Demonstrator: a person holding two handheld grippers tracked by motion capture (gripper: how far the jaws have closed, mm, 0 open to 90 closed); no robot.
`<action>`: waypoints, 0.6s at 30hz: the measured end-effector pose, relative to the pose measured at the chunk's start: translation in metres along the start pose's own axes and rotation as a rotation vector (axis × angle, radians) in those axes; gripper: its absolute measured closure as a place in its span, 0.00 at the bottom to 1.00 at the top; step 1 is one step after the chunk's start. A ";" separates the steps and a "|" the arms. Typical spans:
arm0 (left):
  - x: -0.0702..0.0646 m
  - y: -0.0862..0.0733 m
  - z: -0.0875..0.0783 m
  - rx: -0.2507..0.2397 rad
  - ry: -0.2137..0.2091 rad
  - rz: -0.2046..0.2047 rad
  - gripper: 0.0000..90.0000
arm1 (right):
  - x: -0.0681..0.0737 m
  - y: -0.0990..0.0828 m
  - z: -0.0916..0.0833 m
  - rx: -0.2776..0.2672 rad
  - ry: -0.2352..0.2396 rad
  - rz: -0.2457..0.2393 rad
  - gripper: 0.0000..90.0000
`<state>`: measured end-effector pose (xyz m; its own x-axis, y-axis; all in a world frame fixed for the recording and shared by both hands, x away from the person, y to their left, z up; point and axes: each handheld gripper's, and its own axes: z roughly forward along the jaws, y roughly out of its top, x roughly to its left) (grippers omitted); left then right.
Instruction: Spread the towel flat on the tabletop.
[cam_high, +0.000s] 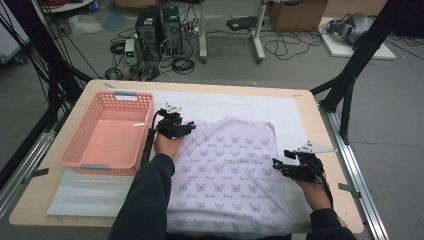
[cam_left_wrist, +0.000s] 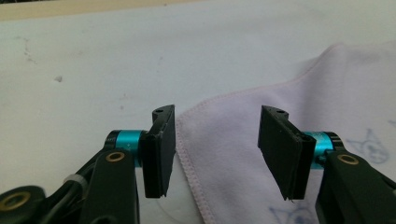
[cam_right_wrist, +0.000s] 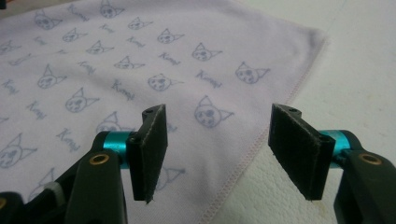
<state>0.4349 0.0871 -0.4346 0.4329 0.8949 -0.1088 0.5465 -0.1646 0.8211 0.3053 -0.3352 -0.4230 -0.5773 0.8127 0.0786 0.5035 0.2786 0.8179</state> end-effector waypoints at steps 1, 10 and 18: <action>0.000 -0.001 0.003 -0.003 0.008 0.007 0.53 | 0.000 0.000 0.000 -0.001 0.002 0.003 0.41; 0.003 -0.008 0.013 0.058 0.149 0.056 0.96 | -0.003 0.001 0.009 0.018 0.008 -0.004 0.41; 0.017 -0.006 0.009 -0.029 0.162 -0.053 0.55 | -0.023 0.022 0.032 0.048 -0.072 -0.004 0.42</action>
<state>0.4454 0.1001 -0.4466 0.2811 0.9576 -0.0628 0.5436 -0.1049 0.8328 0.3496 -0.3313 -0.4253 -0.5329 0.8456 0.0325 0.5321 0.3049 0.7899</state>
